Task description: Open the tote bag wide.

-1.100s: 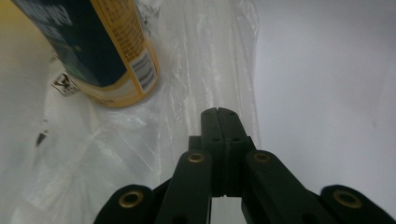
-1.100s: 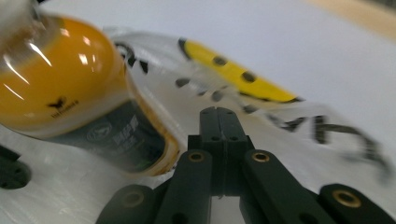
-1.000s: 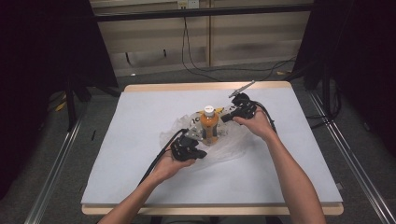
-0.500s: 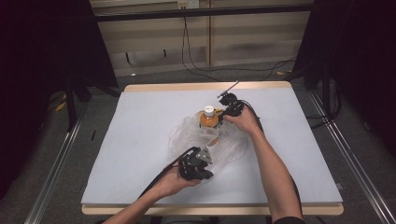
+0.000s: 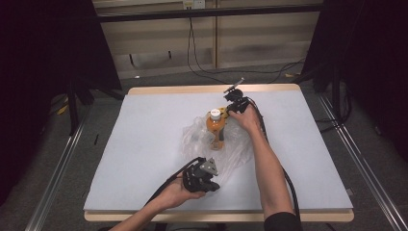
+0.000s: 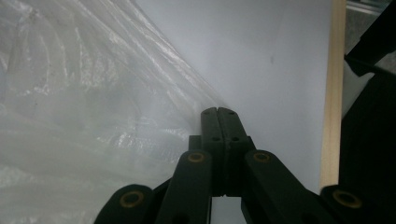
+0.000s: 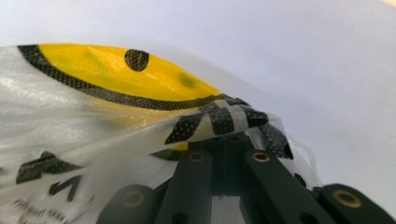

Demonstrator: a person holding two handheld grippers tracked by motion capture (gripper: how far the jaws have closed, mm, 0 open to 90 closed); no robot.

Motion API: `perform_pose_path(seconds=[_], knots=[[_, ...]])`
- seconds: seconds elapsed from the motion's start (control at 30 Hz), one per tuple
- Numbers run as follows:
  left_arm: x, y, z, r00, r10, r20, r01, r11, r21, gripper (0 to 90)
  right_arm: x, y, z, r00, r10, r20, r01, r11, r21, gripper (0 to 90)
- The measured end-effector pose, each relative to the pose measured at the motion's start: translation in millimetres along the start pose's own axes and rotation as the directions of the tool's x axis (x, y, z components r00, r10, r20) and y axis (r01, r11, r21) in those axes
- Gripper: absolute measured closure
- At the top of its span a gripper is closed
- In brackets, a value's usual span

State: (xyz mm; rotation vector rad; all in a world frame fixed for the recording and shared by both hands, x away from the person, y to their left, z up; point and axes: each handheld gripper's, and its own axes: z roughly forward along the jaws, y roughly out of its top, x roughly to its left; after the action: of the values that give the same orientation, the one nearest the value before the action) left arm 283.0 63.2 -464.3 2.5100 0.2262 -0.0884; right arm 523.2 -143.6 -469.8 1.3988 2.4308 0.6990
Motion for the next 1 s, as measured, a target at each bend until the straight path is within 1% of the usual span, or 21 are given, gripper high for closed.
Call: perform_pose_path(seconds=[0.03, 0.1, 0.13, 0.17, 0.2, 0.23, 0.33, 0.43, 0.47, 0.5, 0.53, 0.63, 0.67, 0.7, 0.77, 0.8, 0.87, 0.9, 0.93, 0.97, 1.0], knots=[[0.8, -1.5, 0.5, 0.9999, -0.013, 0.006, 0.013, 0.9998, -0.016, 90.0, 0.0, 0.0, 0.0, 1.0, 0.0, 0.0, 0.0, 1.0, 0.0, 90.0], [2.9, -2.4, 0.2, 0.9996, -0.019, 0.018, 0.02, 0.9996, -0.022, 90.0, -0.8, 0.1, 0.4, 0.9997, 0.022, 0.005, -0.022, 1.0, -0.006, 90.0], [2.7, -2.4, -0.6, 0.9996, -0.018, 0.019, 0.019, 0.9997, -0.015, 90.0, 0.4, -0.1, 0.2, 0.9998, 0.019, 0.007, -0.019, 1.0, -0.006, 90.0], [3.3, -2.6, -0.8, 0.9992, -0.024, 0.033, 0.024, 0.9996, -0.017, 90.0, 0.9, -1.1, -0.3, 0.9995, 0.008, -0.031, -0.008, 1.0, -0.011, 90.0], [3.5, -2.5, -1.3, 0.9996, -0.022, 0.019, 0.023, 0.9997, -0.011, 90.0, 1.9, -3.0, -2.5, 0.9988, -0.001, -0.048, 0.0, 1.0, -0.013, 90.0], [4.7, -3.0, -0.8, 0.9993, -0.023, 0.029, 0.024, 0.9995, -0.022, 90.0, 1.5, -4.5, -3.7, 0.9982, -0.006, -0.06, 0.005, 1.0, -0.027, 90.0], [11.5, -2.6, -6.9, 0.998, -0.042, 0.047, 0.045, 0.996, -0.077, 90.0, -2.8, -12.6, -14.6, 0.9917, 0.008, -0.128, -0.02, 0.995, -0.098, 90.0], [18.6, -1.8, -14.8, 0.9958, -0.076, 0.051, 0.083, 0.9873, -0.136, 90.0, -6.4, -20.8, -26.5, 0.9849, 0.006, -0.173, -0.032, 0.988, -0.148, 90.0], [20.2, -1.1, -19.5, 0.9962, -0.076, 0.041, 0.081, 0.9884, -0.129, 90.0, -6.7, -22.6, -30.2, 0.9828, 0.005, -0.184, -0.034, 0.987, -0.157, 90.0], [21.7, -0.7, -23.1, 0.9955, -0.083, 0.045, 0.088, 0.9864, -0.139, 90.0, -7.3, -24.9, -35.8, 0.9804, 0.002, -0.197, -0.037, 0.984, -0.175, 90.0], [22.7, -1.2, -24.7, 0.9948, -0.091, 0.046, 0.098, 0.9792, -0.178, 90.0, -7.4, -27.1, -42.3, 0.9788, 0.0, -0.205, -0.04, 0.98, -0.194, 90.0], [24.8, 1.3, -37.3, 0.9957, -0.088, 0.026, 0.092, 0.9775, -0.19, 90.0, -5.8, -32.8, -64.5, 0.9708, -0.033, -0.238, -0.031, 0.966, -0.258, 90.0], [24.5, 2.2, -41.4, 0.9959, -0.085, 0.033, 0.09, 0.972, -0.217, 90.0, -5.0, -34.0, -70.5, 0.9703, -0.043, -0.238, -0.025, 0.962, -0.272, 90.0], [23.9, 3.3, -45.0, 0.9961, -0.085, 0.022, 0.088, 0.9695, -0.229, 90.0, -3.2, -36.0, -80.0, 0.9679, -0.056, -0.245, -0.019, 0.955, -0.295, 90.0], [25.8, 4.6, -52.6, 0.9974, -0.072, 0.005, 0.071, 0.9733, -0.218, 90.0, -1.1, -39.2, -91.7, 0.9635, -0.071, -0.258, -0.015, 0.949, -0.315, 90.0], [25.9, 4.1, -54.0, 0.9966, -0.082, 0.003, 0.081, 0.9663, -0.244, 90.0, 0.9, -42.6, -98.9, 0.9594, -0.082, -0.27, -0.012, 0.944, -0.331, 90.0], [28.9, 3.8, -61.4, 0.9975, -0.07, -0.012, 0.065, 0.9725, -0.224, 90.0, 3.9, -48.9, -106.9, 0.954, -0.106, -0.28, 0.003, 0.938, -0.347, 90.0], [30.9, 2.8, -63.6, 0.9965, -0.082, -0.013, 0.076, 0.9656, -0.249, 90.0, 6.1, -52.7, -111.0, 0.9525, -0.114, -0.283, 0.009, 0.938, -0.347, 90.0], [33.5, 2.0, -67.8, 0.9952, -0.095, -0.025, 0.085, 0.9633, -0.254, 90.0, 7.8, -56.6, -115.0, 0.9499, -0.128, -0.285, 0.021, 0.936, -0.35, 90.0], [35.9, 1.4, -71.0, 0.9937, -0.109, -0.028, 0.097, 0.9581, -0.269, 90.0, 9.8, -60.2, -119.5, 0.9482, -0.142, -0.284, 0.034, 0.935, -0.353, 90.0], [39.2, 1.1, -74.5, 0.9936, -0.107, -0.035, 0.093, 0.9569, -0.275, 90.0, 11.8, -63.6, -124.9, 0.9448, -0.151, -0.291, 0.038, 0.931, -0.362, 90.0]])
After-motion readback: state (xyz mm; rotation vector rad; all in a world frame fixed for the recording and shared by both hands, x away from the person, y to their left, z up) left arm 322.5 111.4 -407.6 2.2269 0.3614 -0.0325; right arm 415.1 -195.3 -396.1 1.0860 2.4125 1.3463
